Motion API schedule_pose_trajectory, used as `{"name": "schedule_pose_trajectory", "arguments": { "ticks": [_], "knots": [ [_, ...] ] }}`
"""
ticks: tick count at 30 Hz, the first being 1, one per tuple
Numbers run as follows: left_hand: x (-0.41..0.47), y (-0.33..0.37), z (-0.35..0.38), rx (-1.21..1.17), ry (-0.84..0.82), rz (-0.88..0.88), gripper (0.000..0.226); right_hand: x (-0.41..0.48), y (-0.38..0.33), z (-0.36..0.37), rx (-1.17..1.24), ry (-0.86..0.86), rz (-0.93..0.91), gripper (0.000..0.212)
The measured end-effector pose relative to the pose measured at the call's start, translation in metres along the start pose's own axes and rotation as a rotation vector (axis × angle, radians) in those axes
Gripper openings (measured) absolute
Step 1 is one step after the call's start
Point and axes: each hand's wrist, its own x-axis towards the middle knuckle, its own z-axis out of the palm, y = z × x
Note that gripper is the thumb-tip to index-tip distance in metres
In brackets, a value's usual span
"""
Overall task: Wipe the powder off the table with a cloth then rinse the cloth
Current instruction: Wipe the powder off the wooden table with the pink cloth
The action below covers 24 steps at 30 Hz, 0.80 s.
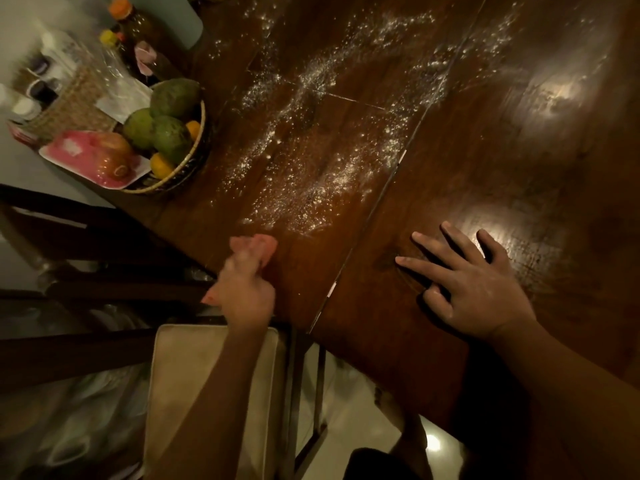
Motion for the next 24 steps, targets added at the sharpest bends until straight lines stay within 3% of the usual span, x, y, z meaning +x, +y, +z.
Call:
{"name": "schedule_pose_trajectory", "arguments": {
  "ticks": [3, 5, 8, 11, 15, 18, 24],
  "knots": [
    [-0.029, 0.017, 0.004, 0.005, -0.062, 0.323, 0.065, 0.0, 0.001, 0.0, 0.001, -0.019, 0.007, 0.052],
    [-0.022, 0.01, 0.001, -0.041, -0.154, 0.37, 0.071, 0.0, 0.001, 0.001, 0.001, -0.027, 0.013, 0.052],
    [0.019, -0.01, -0.009, -0.105, -0.161, 0.134, 0.079, 0.0, 0.002, 0.002, 0.021, -0.027, 0.02, 0.052],
    [0.076, -0.02, -0.011, 0.019, -0.048, -0.079, 0.058, 0.0, 0.003, 0.002, 0.042, -0.012, 0.019, 0.051],
    [0.112, -0.006, -0.002, 0.029, -0.021, -0.148, 0.047, 0.001, 0.004, 0.003, 0.052, -0.005, 0.011, 0.051],
    [0.083, 0.025, 0.002, -0.041, -0.099, 0.022, 0.045, 0.0, 0.004, 0.005, 0.052, -0.019, 0.014, 0.051],
    [0.01, 0.034, 0.012, -0.072, -0.253, 0.383, 0.07, 0.002, 0.004, 0.003, 0.056, -0.011, 0.018, 0.051]
  ]
}}
